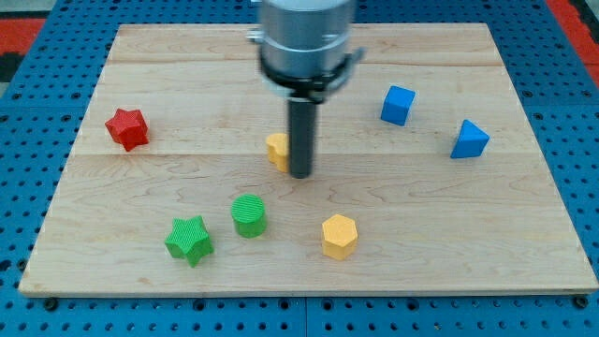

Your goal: Move the hexagon into the yellow heart

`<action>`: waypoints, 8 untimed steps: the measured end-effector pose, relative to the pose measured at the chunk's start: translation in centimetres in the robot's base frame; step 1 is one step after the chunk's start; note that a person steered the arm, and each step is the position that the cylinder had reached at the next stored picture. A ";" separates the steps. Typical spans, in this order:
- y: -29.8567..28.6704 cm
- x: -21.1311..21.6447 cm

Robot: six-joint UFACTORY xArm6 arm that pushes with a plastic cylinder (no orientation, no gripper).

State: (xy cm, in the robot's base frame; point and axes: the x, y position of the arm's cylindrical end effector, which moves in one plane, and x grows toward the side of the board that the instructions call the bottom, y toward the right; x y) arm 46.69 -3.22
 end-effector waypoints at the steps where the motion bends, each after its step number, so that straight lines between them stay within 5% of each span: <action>1: 0.0 -2.4; 2: 10.3 2.4; 3: 14.1 10.8; 4: 12.0 15.0; 6: 4.4 5.0; 8: 10.6 8.0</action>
State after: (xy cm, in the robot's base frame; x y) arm 54.74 7.38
